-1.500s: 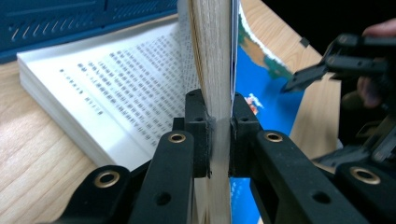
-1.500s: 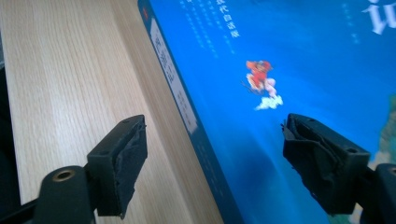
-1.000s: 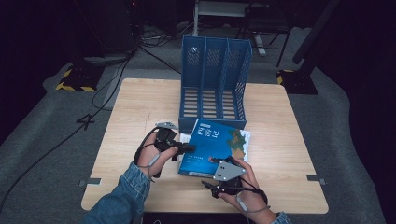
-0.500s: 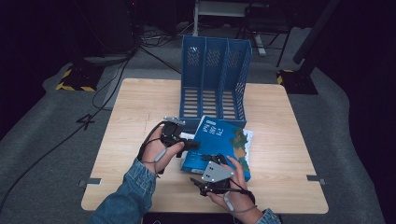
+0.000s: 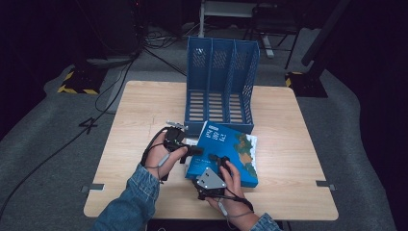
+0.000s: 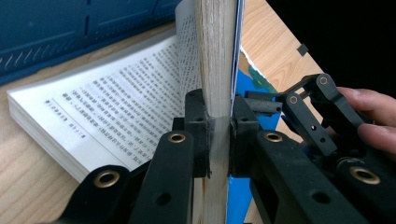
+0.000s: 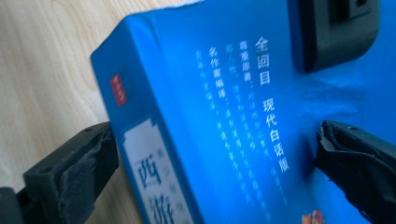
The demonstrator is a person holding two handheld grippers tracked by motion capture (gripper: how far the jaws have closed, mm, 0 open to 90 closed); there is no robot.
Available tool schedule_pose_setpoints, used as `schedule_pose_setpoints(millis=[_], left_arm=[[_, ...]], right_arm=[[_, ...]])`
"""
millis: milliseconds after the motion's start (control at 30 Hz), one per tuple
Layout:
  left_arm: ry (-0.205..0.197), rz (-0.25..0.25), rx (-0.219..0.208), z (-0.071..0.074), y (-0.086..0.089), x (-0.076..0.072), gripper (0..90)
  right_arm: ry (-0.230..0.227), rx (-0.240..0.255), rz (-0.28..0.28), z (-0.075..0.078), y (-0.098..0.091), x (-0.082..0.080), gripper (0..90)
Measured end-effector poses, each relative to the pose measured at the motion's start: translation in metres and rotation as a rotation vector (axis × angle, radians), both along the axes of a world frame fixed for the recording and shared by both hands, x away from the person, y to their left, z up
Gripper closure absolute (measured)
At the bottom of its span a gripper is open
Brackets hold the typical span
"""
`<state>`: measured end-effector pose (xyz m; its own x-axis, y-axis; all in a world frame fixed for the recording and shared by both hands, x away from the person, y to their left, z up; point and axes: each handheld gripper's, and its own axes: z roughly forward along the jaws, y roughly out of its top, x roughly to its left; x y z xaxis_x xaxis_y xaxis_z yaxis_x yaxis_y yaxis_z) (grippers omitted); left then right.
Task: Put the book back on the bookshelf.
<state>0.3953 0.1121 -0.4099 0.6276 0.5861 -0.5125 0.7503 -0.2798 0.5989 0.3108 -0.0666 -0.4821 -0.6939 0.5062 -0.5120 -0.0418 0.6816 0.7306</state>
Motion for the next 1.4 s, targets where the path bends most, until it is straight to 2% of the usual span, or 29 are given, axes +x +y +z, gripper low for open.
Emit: schedule_pose_setpoints(millis=[67, 267, 367, 467, 500, 633, 733, 800, 867, 1067, 1300, 1400], left_arm=[[0.015, 0.004, -0.011, -0.003, 0.001, 0.001, 81.7], [0.016, 0.012, -0.010, -0.003, 0.001, 0.000, 81.6], [0.031, 0.015, -0.023, -0.006, 0.002, 0.000, 81.5], [0.038, 0.018, -0.015, -0.008, 0.000, 0.000, 81.3], [0.038, 0.018, -0.015, -0.008, 0.000, 0.000, 81.3], [0.050, 0.018, 0.001, -0.012, 0.001, 0.001, 81.2], [0.055, 0.020, 0.037, -0.016, 0.000, 0.002, 81.1], [0.060, 0.026, 0.041, -0.019, 0.000, 0.003, 80.9], [0.064, 0.026, 0.034, -0.019, 0.000, 0.003, 80.6], [0.062, 0.031, 0.054, -0.020, -0.002, 0.003, 79.3], [0.081, 0.039, 0.048, -0.027, 0.003, 0.008, 76.7], [0.090, 0.045, 0.027, -0.027, 0.005, 0.009, 75.7]], right_arm=[[-0.008, -0.016, -0.001, -0.002, 0.002, 0.001, 0.0], [-0.093, -0.161, -0.046, -0.007, 0.012, -0.001, 0.0], [-0.108, -0.183, -0.060, -0.009, 0.012, 0.004, 0.0], [-0.104, -0.176, -0.083, -0.010, 0.008, 0.009, 0.0], [-0.104, -0.186, -0.073, -0.011, 0.008, 0.010, 0.0], [-0.084, -0.170, -0.060, -0.013, 0.006, 0.012, 0.0], [-0.053, -0.206, -0.035, -0.015, 0.006, 0.016, 0.2], [-0.020, -0.223, -0.036, -0.017, 0.006, 0.019, 1.7], [-0.011, -0.220, -0.029, -0.016, 0.004, 0.020, 2.2], [-0.001, -0.225, -0.018, -0.016, 0.002, 0.020, 8.1], [-0.021, -0.317, 0.005, -0.012, 0.006, 0.013, 21.5], [-0.054, -0.373, 0.016, -0.008, 0.009, 0.009, 28.2]])
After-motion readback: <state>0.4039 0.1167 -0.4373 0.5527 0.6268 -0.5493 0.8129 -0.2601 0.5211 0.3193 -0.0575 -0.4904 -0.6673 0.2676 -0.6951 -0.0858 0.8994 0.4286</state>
